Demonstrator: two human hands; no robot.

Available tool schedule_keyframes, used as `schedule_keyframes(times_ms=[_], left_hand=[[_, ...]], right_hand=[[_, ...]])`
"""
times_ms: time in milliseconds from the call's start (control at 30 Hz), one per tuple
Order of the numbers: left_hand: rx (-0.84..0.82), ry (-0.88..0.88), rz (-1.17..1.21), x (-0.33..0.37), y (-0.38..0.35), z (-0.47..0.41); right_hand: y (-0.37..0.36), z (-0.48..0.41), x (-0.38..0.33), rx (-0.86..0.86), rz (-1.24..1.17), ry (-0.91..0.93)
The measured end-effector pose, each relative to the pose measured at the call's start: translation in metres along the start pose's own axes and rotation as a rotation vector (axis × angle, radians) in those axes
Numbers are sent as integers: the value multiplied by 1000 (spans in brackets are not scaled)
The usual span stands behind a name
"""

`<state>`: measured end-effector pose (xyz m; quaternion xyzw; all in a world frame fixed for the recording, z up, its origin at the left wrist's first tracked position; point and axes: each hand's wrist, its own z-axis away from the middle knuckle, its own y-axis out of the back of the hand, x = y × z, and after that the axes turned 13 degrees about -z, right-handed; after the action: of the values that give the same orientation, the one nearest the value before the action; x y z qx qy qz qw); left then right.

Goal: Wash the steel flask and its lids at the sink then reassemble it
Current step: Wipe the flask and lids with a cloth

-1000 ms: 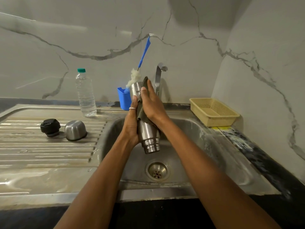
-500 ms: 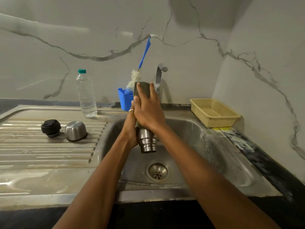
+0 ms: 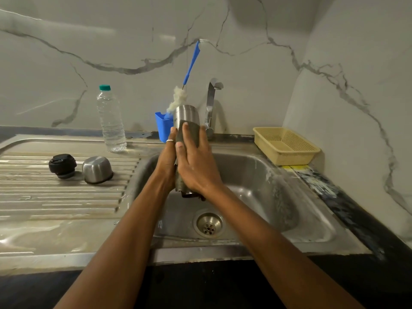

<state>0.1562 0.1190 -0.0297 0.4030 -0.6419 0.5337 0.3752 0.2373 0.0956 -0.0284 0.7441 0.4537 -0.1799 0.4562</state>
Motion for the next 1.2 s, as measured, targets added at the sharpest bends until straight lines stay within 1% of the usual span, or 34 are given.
schedule_keyframes(times_ms=[67, 133, 200, 300, 400, 467, 500, 600, 667, 733, 833, 900, 1000, 1067, 1133, 1200], left_hand=[[5, 18, 46, -5, -1, 0], [-46, 123, 102, -4, -3, 4], [-65, 167, 143, -4, -2, 0], [-31, 184, 132, -3, -4, -1], [-31, 159, 108, -3, -5, 3], [-47, 124, 88, -1, -3, 4], [-44, 110, 66, -1, -1, 3], [-21, 31, -45, 1, 4, -2], [-27, -13, -83, 2, 2, -1], [-25, -35, -102, -1, -2, 2], [-24, -42, -42, -5, -2, 5], [-38, 61, 86, -6, 1, 4], [-30, 170, 192, 0, 4, 1], [-15, 178, 183, 1, 4, 0], [-8, 154, 175, 1, 5, 1], [-40, 120, 152, 0, 5, 2]], right_hand=[[3, -15, -1, 14, 169, 45], [8, -37, -3, 25, 203, 57], [12, -61, -6, 9, 125, 27], [15, -84, -8, 39, -139, -114], [17, -67, -10, 22, -305, -304], [13, -40, -9, 15, -361, -332], [10, -27, -7, 11, -353, -308], [6, 5, -6, -39, -216, -165], [5, 12, -4, -41, -131, -73], [5, 6, -2, -24, -26, -25], [7, -17, -2, -17, 120, 47], [5, -32, -5, -20, 140, 83], [5, -56, -15, -34, 67, 37], [7, -71, -21, -25, -75, -40], [7, -76, -22, -13, -204, -155], [8, -67, -20, -2, -305, -249]])
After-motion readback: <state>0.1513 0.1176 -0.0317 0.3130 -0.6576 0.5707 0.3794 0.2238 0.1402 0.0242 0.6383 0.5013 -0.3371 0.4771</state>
